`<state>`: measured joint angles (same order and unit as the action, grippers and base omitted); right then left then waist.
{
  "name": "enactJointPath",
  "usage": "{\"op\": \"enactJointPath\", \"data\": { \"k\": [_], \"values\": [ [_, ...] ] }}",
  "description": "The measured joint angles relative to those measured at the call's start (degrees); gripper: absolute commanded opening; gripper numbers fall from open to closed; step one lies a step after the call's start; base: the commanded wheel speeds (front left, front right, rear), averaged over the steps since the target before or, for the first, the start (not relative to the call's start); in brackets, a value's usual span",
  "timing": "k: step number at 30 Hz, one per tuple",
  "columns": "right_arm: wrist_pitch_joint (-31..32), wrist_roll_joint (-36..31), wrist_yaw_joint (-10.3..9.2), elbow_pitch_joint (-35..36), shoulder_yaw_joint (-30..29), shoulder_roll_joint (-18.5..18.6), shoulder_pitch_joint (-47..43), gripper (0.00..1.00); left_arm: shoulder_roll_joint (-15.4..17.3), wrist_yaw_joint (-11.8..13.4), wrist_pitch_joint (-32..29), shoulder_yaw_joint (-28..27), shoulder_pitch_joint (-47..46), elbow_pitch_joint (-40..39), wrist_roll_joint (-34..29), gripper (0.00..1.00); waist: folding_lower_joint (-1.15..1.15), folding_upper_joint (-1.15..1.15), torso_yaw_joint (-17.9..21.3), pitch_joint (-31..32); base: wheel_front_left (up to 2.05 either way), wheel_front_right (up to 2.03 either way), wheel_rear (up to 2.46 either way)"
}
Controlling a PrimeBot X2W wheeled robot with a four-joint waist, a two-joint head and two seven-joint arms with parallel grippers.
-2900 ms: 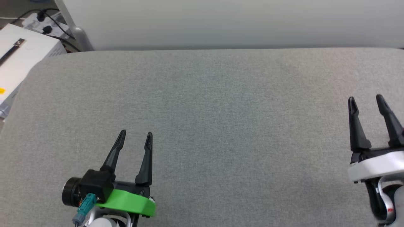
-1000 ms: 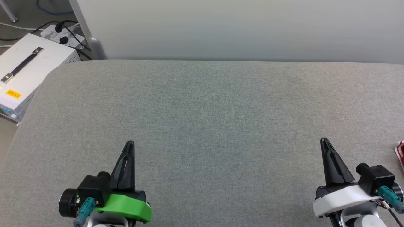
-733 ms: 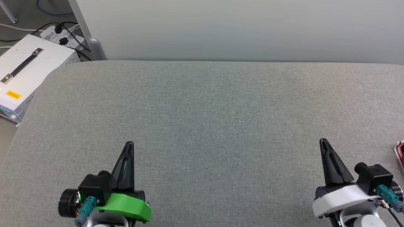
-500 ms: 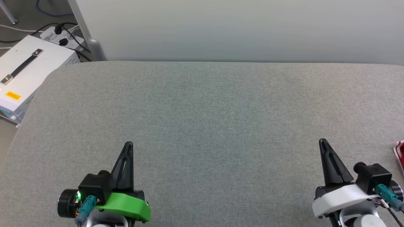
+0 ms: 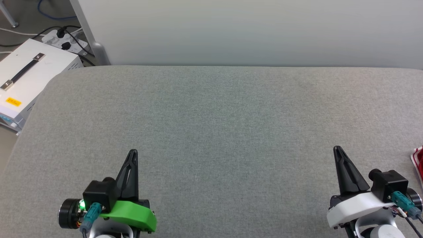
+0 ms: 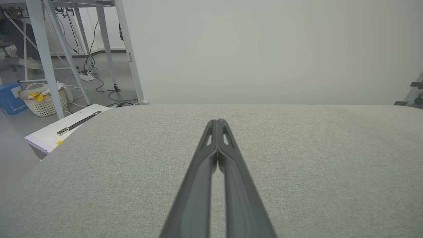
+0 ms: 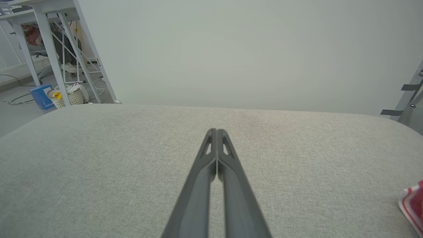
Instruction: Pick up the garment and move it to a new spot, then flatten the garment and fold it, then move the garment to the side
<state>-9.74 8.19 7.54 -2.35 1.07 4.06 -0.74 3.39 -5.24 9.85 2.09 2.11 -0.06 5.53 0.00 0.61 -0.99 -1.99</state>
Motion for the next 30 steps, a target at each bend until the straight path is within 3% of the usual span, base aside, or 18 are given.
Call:
{"op": "enactJointPath", "data": {
  "k": [30],
  "values": [
    [3.5, -3.0, 0.0, 0.7, -0.3, -0.3, 0.0, 0.0, 0.0, 1.8, -3.4, -0.6, -0.2, 0.0, -1.5, 0.0, 0.0, 0.0, 0.4, 0.7, 0.0, 0.0, 0.0]
  ]
}}
